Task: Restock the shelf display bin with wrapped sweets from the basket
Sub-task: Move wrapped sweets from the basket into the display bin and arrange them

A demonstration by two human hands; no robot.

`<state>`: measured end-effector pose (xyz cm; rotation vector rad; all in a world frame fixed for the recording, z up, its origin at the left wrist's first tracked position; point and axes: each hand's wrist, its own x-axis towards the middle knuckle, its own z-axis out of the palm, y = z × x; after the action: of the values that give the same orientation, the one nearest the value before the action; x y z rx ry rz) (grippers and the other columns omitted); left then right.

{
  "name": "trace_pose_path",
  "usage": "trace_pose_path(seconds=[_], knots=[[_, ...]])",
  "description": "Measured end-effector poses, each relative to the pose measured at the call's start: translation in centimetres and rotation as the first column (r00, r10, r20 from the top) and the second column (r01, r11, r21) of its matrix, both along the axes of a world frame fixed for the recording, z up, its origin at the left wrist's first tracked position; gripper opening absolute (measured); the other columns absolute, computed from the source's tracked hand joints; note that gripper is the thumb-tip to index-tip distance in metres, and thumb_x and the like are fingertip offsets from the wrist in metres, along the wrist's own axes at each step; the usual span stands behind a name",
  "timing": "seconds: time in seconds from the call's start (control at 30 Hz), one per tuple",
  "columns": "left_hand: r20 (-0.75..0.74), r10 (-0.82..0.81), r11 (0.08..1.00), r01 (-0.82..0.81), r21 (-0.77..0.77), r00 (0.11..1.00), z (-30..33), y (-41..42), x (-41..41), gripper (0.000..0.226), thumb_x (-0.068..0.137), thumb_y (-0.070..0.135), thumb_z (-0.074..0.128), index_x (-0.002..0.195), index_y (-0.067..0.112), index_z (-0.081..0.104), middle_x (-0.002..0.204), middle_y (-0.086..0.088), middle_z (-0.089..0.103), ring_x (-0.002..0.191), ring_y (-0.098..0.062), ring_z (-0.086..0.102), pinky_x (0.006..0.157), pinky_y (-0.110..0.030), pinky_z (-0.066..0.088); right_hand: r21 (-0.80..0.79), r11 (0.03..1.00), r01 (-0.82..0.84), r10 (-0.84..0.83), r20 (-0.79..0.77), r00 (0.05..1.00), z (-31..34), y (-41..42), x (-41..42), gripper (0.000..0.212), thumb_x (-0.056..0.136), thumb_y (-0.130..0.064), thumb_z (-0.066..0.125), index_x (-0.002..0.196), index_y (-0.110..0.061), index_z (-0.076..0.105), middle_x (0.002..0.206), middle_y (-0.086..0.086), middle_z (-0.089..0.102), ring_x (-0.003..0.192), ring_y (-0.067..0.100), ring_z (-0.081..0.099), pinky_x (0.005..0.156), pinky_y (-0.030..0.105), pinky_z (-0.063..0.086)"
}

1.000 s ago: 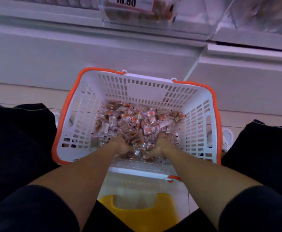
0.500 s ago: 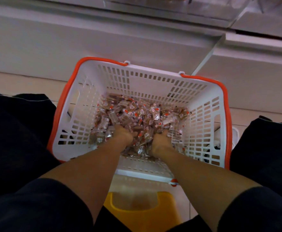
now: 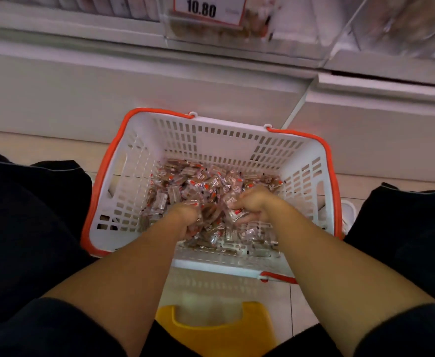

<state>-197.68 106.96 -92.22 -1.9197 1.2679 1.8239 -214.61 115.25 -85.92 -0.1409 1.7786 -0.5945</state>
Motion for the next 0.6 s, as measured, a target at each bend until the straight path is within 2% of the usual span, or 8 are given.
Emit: trace_pose_path(seconds=[0.07,0.17,0.2,0.3,0.33,0.4,0.5,0.6], knots=[[-0.049,-0.029,1.0,0.029,-0.004,0.998,0.7,-0.1,0.3,0.017,0.098,0.012,0.046,0.088,0.01,0.06,0.069,-0.011,0.059,0.065,-0.019,0.061,0.058,-0.031,0.051,-0.041,0.999,0.009,-0.007,0.066,0.998,1.2,0.0,-0.7,0.055,0.084,0.0,0.073,0.133,0.007,0.051,0.152,0.017,0.039,0.124,0.036,0.056,0.069,0.042,0.061],[-0.191,0.035,0.993,-0.012,0.121,0.981,1.9,0.0,0.6,0.016,0.095,0.008,0.048,0.097,0.013,0.063,0.075,-0.006,0.069,0.073,-0.018,0.069,0.058,-0.035,0.057,-0.072,0.997,0.036,-0.022,0.195,0.981,2.4,0.8,-1.6,0.067,0.085,-0.001,0.072,0.145,0.0,0.04,0.158,0.016,0.03,0.12,0.034,0.059,0.091,0.049,0.056],[-0.254,0.055,0.984,-0.009,0.179,0.966,2.5,0.0,0.6,0.014,0.094,0.011,0.051,0.098,0.013,0.064,0.069,-0.004,0.069,0.069,-0.017,0.069,0.06,-0.036,0.058,-0.095,0.993,0.076,-0.051,0.24,0.969,2.6,1.2,-1.9,0.069,0.085,0.0,0.071,0.146,-0.001,0.038,0.157,0.015,0.032,0.118,0.032,0.06,0.091,0.049,0.056],[-0.429,0.066,0.955,0.068,0.29,0.901,4.0,-0.2,0.2,0.018,0.086,0.035,0.068,0.093,0.019,0.072,0.066,-0.001,0.065,0.061,-0.016,0.065,0.072,-0.04,0.058,-0.168,0.955,0.246,-0.16,0.406,0.9,3.5,2.1,-2.6,0.06,0.09,0.005,0.062,0.145,0.0,0.04,0.148,0.017,0.045,0.127,0.031,0.054,0.076,0.048,0.061],[-0.471,0.068,0.95,0.087,0.3,0.88,4.6,-0.3,0.0,0.026,0.079,0.042,0.077,0.092,0.02,0.073,0.066,0.0,0.064,0.062,-0.016,0.064,0.074,-0.041,0.058,-0.189,0.946,0.264,-0.158,0.442,0.883,3.9,2.3,-2.8,0.053,0.093,0.006,0.058,0.143,-0.001,0.043,0.145,0.017,0.049,0.127,0.032,0.055,0.077,0.05,0.06],[-0.527,0.029,0.952,0.138,0.274,0.849,6.0,-0.6,-0.5,0.038,0.071,0.039,0.083,0.099,0.018,0.068,0.067,0.001,0.064,0.065,-0.015,0.062,0.077,-0.04,0.057,-0.259,0.932,0.255,-0.107,0.474,0.874,5.3,2.6,-3.2,0.041,0.095,0.007,0.052,0.135,-0.003,0.052,0.136,0.019,0.055,0.126,0.032,0.055,0.083,0.052,0.058],[-0.614,-0.08,0.936,0.271,0.223,0.785,9.4,-1.7,-1.7,0.024,0.081,0.029,0.072,0.096,0.012,0.063,0.076,-0.002,0.067,0.077,-0.018,0.067,0.086,-0.043,0.056,-0.41,0.896,0.171,0.014,0.412,0.911,8.5,2.2,-4.5,0.036,0.093,0.011,0.052,0.123,-0.006,0.059,0.116,0.016,0.065,0.109,0.028,0.061,0.083,0.04,0.059],[-0.671,-0.161,0.896,0.391,0.208,0.724,15.1,-4.3,-3.2,0.025,0.084,0.026,0.066,0.099,0.006,0.066,0.092,-0.012,0.073,0.096,-0.027,0.071,0.083,-0.037,0.058,-0.49,0.863,-0.126,0.222,0.141,0.965,13.6,1.1,-6.2,0.04,0.085,0.011,0.063,0.118,-0.013,0.064,0.099,0.008,0.063,0.088,0.019,0.062,0.073,0.026,0.054]])
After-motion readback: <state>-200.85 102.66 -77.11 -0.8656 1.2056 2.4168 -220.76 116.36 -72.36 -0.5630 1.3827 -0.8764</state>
